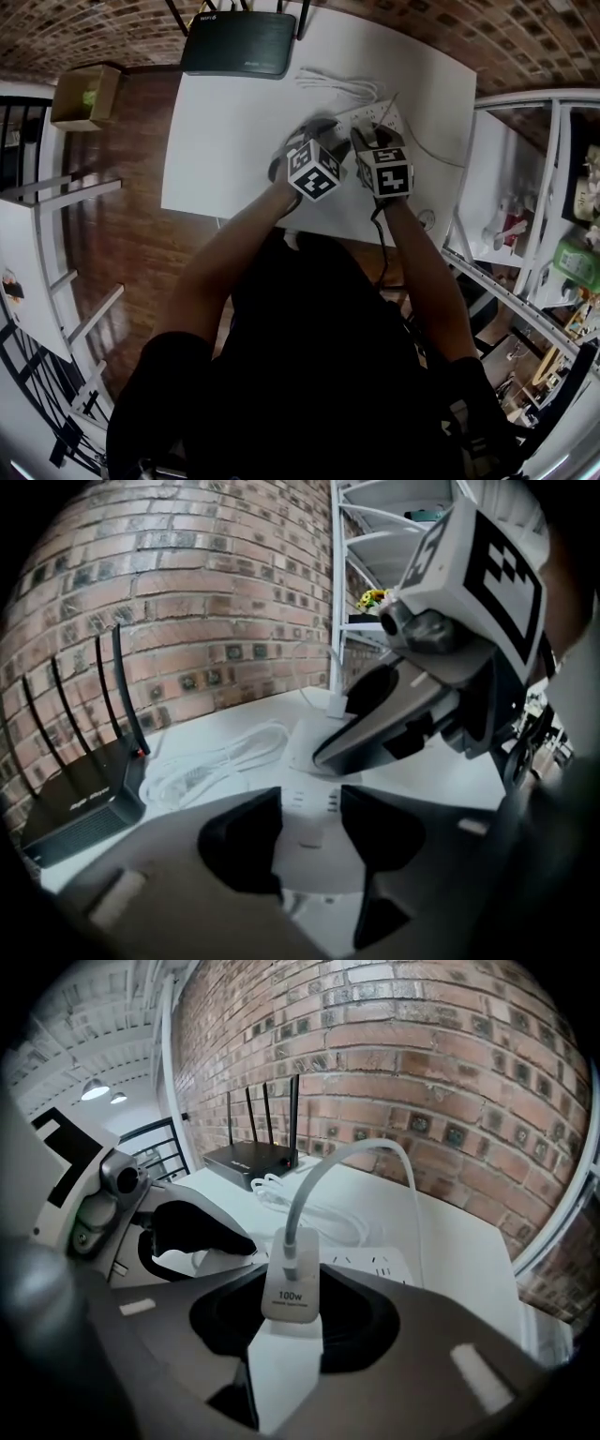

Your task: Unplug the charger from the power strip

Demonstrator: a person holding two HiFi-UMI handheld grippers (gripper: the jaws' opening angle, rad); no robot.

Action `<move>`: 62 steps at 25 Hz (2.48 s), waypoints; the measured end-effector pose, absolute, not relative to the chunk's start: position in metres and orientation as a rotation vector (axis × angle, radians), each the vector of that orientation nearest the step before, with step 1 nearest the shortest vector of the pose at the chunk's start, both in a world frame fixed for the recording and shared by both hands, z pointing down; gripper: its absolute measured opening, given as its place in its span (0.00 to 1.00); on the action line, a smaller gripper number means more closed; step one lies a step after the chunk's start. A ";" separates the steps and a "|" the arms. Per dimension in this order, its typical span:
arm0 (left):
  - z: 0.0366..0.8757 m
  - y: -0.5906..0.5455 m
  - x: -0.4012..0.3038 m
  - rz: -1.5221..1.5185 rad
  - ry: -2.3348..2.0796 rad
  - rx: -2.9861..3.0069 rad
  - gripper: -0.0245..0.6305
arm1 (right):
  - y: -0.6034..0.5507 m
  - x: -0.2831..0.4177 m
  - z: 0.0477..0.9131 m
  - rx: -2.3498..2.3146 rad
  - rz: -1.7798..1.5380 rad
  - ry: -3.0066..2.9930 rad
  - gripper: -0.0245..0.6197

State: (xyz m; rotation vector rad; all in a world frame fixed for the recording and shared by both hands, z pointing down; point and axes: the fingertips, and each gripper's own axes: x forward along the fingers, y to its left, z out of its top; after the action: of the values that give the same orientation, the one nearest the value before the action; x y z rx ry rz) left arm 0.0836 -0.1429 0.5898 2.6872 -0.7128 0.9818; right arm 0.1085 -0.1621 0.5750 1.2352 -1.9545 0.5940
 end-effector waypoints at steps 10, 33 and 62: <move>0.589 -0.092 0.094 0.999 -0.608 2.734 0.34 | -0.110 0.122 0.578 1.274 0.660 -1.922 0.26; 0.591 -0.049 0.099 1.032 -0.536 2.727 0.34 | -0.067 0.128 0.576 1.376 0.695 -1.870 0.25; 0.589 -0.043 0.095 1.027 -0.544 2.746 0.34 | -0.051 0.129 0.559 1.438 0.688 -1.924 0.25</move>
State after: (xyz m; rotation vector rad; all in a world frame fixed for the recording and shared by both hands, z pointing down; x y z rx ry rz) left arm 0.0952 -0.0435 0.5894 2.7455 -0.5436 1.0267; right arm 0.1289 -0.0511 0.5587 1.4384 -1.9237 0.6880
